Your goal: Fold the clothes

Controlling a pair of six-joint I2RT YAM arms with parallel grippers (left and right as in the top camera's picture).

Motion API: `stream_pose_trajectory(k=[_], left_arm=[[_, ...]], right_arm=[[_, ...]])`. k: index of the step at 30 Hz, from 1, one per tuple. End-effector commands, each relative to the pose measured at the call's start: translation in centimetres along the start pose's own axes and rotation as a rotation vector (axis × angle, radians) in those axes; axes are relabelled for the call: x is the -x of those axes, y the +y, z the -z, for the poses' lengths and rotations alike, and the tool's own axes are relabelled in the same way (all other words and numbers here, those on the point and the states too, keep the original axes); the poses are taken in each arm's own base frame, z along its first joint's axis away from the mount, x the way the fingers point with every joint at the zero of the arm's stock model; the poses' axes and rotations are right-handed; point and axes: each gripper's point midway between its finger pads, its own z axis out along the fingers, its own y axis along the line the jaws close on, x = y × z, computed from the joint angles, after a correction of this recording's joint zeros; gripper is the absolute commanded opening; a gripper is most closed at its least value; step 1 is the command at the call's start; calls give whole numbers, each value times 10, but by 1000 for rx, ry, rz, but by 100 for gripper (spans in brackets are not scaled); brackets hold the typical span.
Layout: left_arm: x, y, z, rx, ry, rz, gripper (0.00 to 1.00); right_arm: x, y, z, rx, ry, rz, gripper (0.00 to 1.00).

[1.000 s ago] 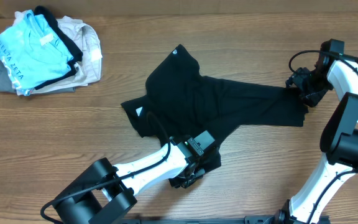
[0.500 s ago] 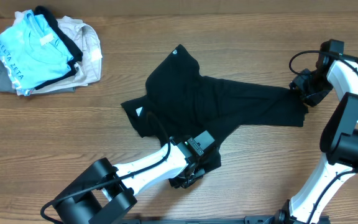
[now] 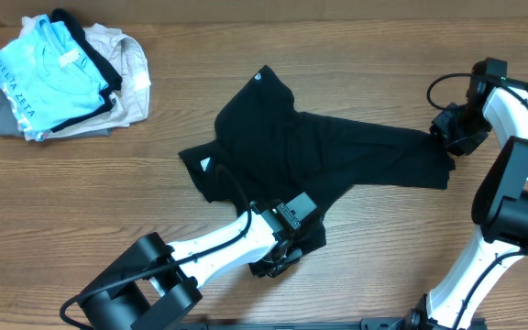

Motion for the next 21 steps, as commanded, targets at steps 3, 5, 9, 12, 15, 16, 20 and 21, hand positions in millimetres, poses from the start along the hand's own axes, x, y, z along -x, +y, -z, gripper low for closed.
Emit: stream_pose_trajectory(k=[3, 5, 9, 12, 15, 16, 20, 21], left_arm=[[1, 11, -8, 37, -10, 18, 43], [1, 10, -8, 36, -10, 17, 43], [1, 10, -8, 35, -10, 17, 43], [1, 10, -8, 35, -10, 17, 43], [1, 10, -8, 35, -10, 17, 43], [1, 10, -8, 35, -10, 17, 43], [1, 10, -8, 34, -10, 17, 44], [2, 10, -8, 34, -10, 18, 43]], right_arm=[[13, 7, 16, 5, -38, -14, 39], [13, 7, 17, 4, -36, -14, 37], [12, 6, 17, 1, -31, -17, 36], [11, 6, 17, 2, -27, -22, 36], [9, 5, 17, -1, -20, -22, 39], [8, 5, 17, 1, -15, -22, 40], [3, 8, 16, 17, 8, -20, 40], [2, 10, 16, 20, 10, -18, 40]])
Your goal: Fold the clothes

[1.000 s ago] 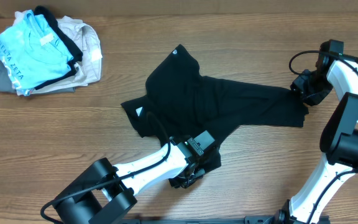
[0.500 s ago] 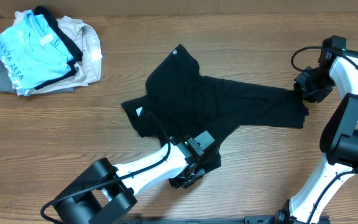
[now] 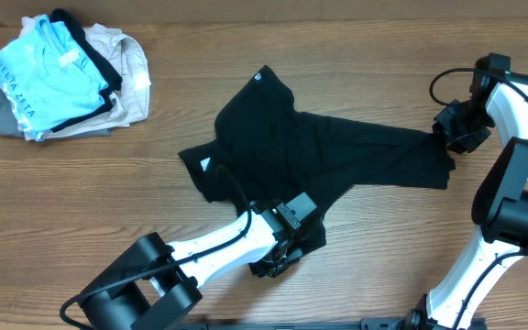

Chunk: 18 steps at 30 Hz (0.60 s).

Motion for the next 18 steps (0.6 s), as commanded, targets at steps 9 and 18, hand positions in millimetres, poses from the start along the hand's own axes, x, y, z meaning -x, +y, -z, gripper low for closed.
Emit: stream_pose_trajectory(k=[9, 18], left_arm=[[1, 11, -8, 35, -10, 18, 44], [1, 11, -8, 39, -9, 18, 13]], right_arm=[[-6, 15, 0, 19, 0, 21, 36], [-3, 12, 1, -8, -18, 19, 17]])
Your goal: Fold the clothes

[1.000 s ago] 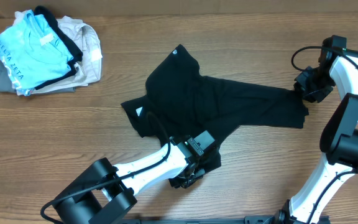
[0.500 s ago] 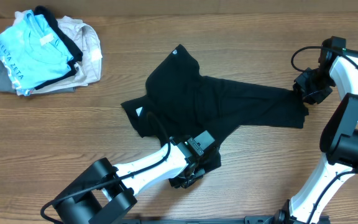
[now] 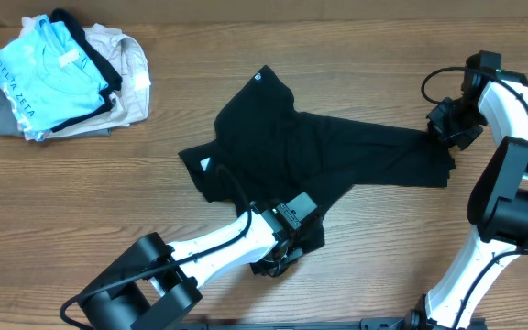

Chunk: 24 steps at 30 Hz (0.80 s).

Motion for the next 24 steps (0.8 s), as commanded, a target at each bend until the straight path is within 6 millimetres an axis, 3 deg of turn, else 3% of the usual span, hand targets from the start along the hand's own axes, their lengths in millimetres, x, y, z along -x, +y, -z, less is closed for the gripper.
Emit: stream_pose_trajectory(k=[1, 5, 14, 17, 24], left_arm=[[1, 14, -7, 51, -8, 13, 4], [-2, 16, -6, 59, 9, 15, 4], [9, 23, 20, 85, -79, 12, 4], [14, 27, 35, 77, -131, 9, 4], [23, 40, 79, 25, -245, 7, 4]], right_arm=[[4, -5, 2, -30, -19, -6, 15], [6, -13, 5, -53, -22, -23, 4], [10, -20, 35, -34, -49, -118, 4], [8, -18, 57, -6, -75, -117, 4], [-10, -15, 130, 96, -141, -109, 4]])
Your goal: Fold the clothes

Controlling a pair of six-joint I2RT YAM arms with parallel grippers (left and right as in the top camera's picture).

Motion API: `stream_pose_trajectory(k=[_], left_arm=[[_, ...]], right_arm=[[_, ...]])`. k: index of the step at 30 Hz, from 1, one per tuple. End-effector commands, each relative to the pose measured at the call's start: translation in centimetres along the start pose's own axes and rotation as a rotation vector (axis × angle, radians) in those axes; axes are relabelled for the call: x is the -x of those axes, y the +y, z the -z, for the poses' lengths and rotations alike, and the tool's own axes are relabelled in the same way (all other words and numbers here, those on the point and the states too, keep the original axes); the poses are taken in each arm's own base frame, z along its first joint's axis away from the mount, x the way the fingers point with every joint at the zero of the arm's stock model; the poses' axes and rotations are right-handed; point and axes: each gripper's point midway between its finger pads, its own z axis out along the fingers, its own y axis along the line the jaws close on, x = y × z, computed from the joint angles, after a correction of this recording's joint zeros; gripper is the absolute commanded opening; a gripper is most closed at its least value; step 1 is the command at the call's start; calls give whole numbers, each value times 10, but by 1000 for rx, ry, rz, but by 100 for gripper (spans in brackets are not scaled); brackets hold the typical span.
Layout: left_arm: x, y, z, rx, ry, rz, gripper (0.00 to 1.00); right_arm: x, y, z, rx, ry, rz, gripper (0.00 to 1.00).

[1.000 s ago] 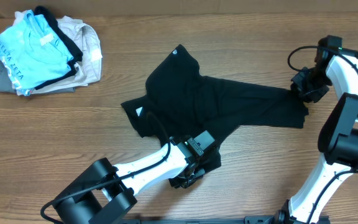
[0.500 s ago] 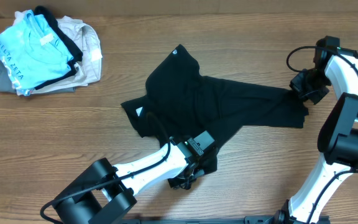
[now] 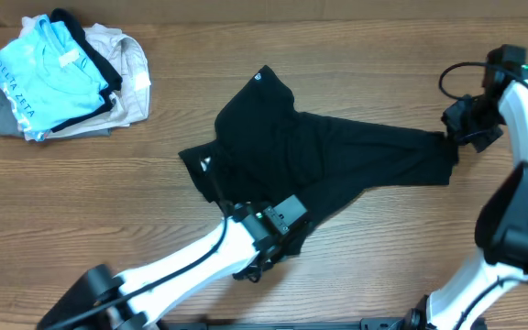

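Observation:
A black garment lies spread across the middle of the table, one end pointing to the far side and a long part reaching right. My left gripper sits at its near lower edge, with black cloth bunched under the wrist; the fingers themselves are hidden. My right gripper is at the garment's right end, shut on the cloth's edge, which is drawn out toward it.
A pile of other clothes, light blue, beige, grey and black, lies at the far left corner. Bare wooden table shows to the left of the black garment and along the near edge.
My right gripper has moved to the right and the garment's right end has stretched out with it. My left gripper has shifted a little left and toward the near edge, the bunched cloth going along.
At all three earlier moments both grippers stayed at the black garment, left at its near edge and right at its right end, with only small shifts of the right wrist. Now the two have drawn apart and the cloth lies slightly more stretched.

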Motion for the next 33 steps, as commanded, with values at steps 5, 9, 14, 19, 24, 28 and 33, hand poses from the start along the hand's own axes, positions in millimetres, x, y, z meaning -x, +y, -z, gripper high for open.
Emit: stream_pose_trajectory(k=[5, 9, 14, 19, 24, 28, 33], left_arm=[[31, 23, 69, -84, -232, 17, 4], [33, 29, 113, -176, -282, -43, 4], [38, 38, 173, -291, -367, -115, 4], [45, 55, 231, -367, -469, -137, 4], [48, 60, 287, -464, -562, -206, 4], [60, 74, 338, -514, -719, -243, 4], [63, 92, 397, -629, -850, -239, 4]], right_arm=[[-16, -7, 112, 132, -162, -5, 4], [-35, -19, 155, 179, -224, -1, 4], [-65, -38, 212, 260, -333, 7, 4], [-103, -52, 266, 394, -455, 83, 4], [-137, -72, 304, 491, -573, 109, 4], [-153, -83, 314, 513, -606, 113, 4], [-166, -83, 313, 523, -574, 171, 4]])
